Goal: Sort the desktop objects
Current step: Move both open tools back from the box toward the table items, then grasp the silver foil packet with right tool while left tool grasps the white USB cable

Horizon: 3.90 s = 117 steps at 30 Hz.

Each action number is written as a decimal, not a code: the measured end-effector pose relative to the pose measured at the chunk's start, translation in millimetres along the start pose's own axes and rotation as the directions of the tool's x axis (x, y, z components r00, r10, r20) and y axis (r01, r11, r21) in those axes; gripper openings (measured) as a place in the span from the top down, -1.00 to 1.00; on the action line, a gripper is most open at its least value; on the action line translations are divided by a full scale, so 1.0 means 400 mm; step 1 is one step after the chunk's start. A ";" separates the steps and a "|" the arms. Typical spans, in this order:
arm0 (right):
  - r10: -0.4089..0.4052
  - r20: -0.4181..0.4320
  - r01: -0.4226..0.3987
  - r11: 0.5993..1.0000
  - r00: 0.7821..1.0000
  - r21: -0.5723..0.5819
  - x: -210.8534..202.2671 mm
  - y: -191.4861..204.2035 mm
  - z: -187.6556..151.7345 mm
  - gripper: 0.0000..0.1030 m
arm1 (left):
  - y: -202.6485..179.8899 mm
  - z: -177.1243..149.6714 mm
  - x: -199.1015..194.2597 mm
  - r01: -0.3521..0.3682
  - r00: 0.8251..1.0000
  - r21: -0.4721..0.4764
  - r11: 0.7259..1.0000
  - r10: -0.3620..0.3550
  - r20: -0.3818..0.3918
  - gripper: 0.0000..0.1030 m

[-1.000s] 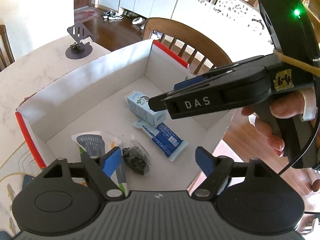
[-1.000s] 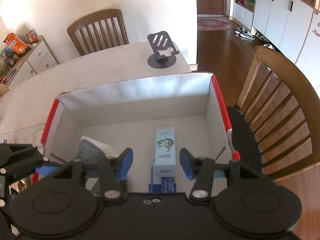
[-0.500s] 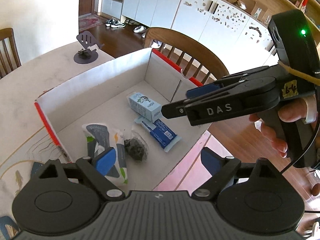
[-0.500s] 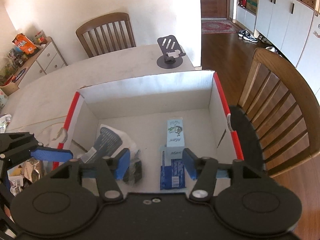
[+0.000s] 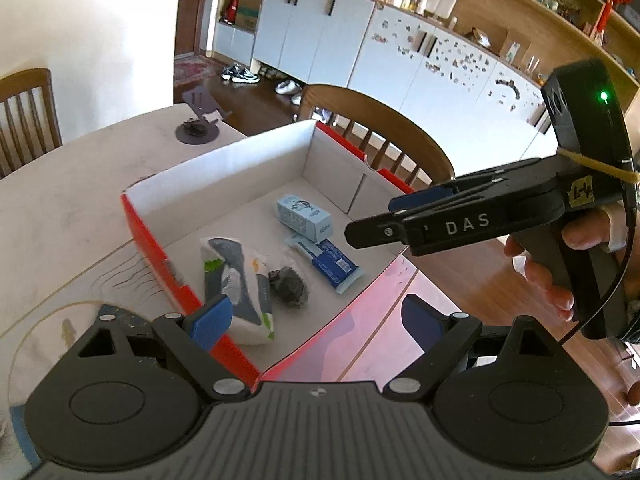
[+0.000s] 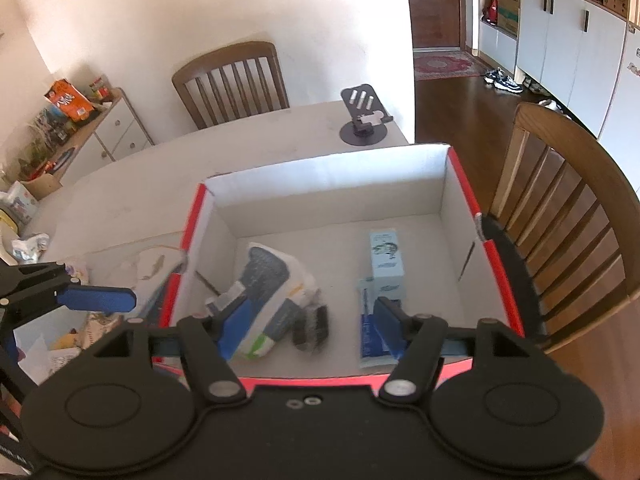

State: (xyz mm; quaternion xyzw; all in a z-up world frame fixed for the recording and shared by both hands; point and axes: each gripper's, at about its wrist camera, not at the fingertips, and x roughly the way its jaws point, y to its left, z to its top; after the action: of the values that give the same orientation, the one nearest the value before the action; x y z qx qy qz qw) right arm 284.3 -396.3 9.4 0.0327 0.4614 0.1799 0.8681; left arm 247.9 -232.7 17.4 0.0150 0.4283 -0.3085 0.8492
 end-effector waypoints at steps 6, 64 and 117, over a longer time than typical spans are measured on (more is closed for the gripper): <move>0.022 0.018 -0.022 1.000 1.000 -0.003 -0.017 0.050 -0.018 -0.33 | 0.035 -0.044 -0.063 0.002 0.999 -0.028 1.000 -0.001 0.035 -0.79; 0.066 -0.028 -0.068 0.993 0.997 -0.097 0.106 0.589 -0.187 -0.52 | 0.435 -0.538 -0.408 -0.092 0.989 -0.270 0.958 0.119 0.086 -1.00; -0.012 -0.275 -0.224 0.548 0.961 -0.806 0.435 0.776 -0.174 -0.09 | 0.577 -0.609 -0.278 -0.277 0.961 -0.359 0.891 0.250 -0.120 -0.65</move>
State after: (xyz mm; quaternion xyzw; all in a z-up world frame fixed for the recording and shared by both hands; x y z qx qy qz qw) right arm 228.6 -54.6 -98.6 -0.3754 0.4232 0.4312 0.7029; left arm 147.6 81.6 -110.1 -0.0774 0.5028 -0.1030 0.8547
